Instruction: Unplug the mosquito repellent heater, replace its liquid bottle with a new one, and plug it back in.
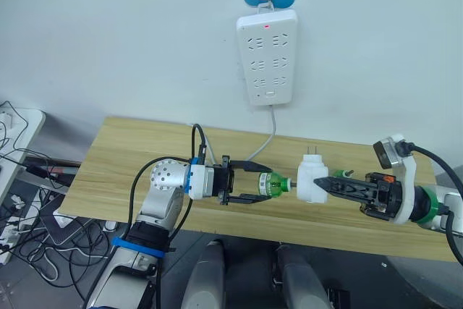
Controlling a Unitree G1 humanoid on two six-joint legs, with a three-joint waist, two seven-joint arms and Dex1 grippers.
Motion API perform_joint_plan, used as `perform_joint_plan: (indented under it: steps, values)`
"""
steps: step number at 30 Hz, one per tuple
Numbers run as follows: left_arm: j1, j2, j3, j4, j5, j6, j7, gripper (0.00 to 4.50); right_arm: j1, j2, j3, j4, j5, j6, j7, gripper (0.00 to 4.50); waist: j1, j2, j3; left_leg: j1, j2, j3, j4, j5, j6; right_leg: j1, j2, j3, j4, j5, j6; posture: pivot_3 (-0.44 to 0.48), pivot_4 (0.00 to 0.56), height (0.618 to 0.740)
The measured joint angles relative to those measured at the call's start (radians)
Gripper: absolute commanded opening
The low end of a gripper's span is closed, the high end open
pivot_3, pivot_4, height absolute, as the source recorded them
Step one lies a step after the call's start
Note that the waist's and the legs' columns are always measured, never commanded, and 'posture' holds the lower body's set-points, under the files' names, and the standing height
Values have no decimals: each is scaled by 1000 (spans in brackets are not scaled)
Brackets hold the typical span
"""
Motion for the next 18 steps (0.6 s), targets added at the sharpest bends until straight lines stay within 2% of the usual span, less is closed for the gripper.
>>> perform_joint_plan:
  steps: [18]
  values:
    - [-20,-8,5,23,5,-4,-15,2160,-8,-18,26,-7,0,-8,-1,2903,0,0,0,0,0,0,0,0,0,0,0,0,0,0,0,159,328,740]
